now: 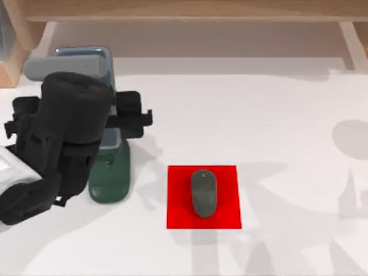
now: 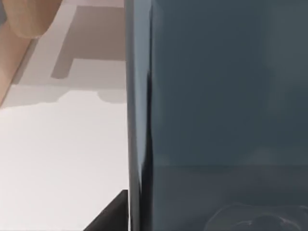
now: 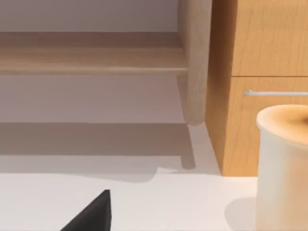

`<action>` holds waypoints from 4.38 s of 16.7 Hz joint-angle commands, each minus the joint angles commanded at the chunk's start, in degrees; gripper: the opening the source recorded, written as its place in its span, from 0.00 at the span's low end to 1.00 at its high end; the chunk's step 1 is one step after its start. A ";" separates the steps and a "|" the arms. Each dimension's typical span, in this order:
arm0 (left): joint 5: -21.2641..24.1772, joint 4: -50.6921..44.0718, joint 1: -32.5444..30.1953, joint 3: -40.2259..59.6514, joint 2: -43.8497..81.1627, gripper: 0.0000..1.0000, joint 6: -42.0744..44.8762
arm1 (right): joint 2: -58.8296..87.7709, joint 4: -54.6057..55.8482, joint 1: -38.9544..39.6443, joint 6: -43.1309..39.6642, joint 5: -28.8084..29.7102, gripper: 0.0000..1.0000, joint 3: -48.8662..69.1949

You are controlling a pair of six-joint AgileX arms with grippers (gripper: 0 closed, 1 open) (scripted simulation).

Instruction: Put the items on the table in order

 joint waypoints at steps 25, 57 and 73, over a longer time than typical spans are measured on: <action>0.58 0.63 0.52 0.04 0.58 1.00 0.01 | 0.00 0.00 0.00 0.00 0.00 1.00 0.00; 16.61 -2.59 17.42 -21.20 -38.97 1.00 9.12 | 0.00 0.00 0.00 0.00 0.00 1.00 0.00; 35.78 -0.69 38.81 -38.59 -71.73 1.00 20.97 | 0.00 0.00 0.00 0.00 0.00 1.00 0.00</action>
